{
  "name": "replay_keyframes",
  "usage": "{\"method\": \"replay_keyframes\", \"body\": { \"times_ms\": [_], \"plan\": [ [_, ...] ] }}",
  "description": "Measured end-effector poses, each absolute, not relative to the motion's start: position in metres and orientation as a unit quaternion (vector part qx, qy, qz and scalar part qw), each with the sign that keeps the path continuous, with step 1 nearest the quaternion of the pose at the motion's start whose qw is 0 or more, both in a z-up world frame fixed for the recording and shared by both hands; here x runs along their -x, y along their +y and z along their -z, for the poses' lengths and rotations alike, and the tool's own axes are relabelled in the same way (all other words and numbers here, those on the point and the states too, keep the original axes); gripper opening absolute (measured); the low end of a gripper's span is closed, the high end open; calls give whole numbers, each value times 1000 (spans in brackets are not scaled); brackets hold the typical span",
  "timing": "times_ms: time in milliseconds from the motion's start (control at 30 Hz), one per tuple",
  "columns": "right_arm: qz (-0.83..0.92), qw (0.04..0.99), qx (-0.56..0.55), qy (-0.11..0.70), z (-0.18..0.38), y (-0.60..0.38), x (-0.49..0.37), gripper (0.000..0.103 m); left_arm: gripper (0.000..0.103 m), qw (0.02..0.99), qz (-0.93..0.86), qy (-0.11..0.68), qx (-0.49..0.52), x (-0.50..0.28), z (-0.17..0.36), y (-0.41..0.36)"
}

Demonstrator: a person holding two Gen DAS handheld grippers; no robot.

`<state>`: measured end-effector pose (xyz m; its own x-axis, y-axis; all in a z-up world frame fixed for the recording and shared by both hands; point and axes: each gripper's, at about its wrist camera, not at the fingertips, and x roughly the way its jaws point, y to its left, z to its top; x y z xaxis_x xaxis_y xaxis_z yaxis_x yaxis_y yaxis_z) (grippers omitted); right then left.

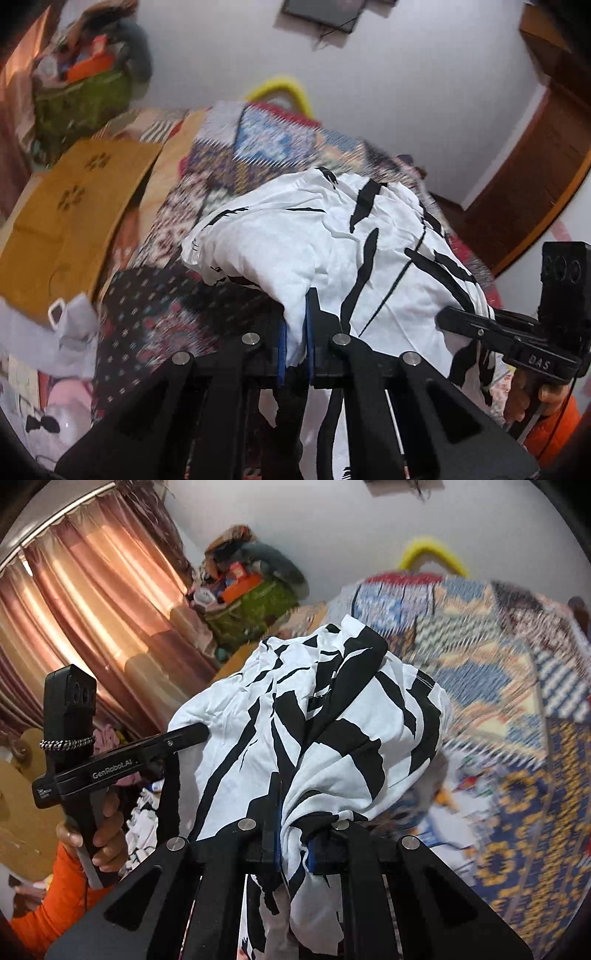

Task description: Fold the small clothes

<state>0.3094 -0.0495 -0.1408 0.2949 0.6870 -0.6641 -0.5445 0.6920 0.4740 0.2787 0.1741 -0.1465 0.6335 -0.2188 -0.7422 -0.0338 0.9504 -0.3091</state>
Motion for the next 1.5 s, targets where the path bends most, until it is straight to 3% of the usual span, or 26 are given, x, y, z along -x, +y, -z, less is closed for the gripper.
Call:
{"method": "replay_keyframes", "body": {
  "times_ms": [300,467,600,733,1033,1233,1500],
  "plan": [
    [-358,780,-39,513,196,-12,-321,10,10,858,23,486,163,-283,225,204],
    [-347,782,6,517,202,-11,-318,16,20,848,12,500,173,-281,247,212],
    [-345,782,38,517,202,-17,-308,28,32,845,7,506,175,-270,256,215],
    [-342,781,67,518,205,-22,-296,39,37,837,5,514,187,-258,264,222],
    [-338,791,85,503,201,-46,-268,46,38,831,-12,530,171,-222,272,224],
    [-333,811,73,476,180,-57,-258,46,38,840,-29,526,133,-207,251,210],
    [-352,861,51,363,102,-67,-232,46,38,910,-26,404,91,-174,135,179]
  ]
}}
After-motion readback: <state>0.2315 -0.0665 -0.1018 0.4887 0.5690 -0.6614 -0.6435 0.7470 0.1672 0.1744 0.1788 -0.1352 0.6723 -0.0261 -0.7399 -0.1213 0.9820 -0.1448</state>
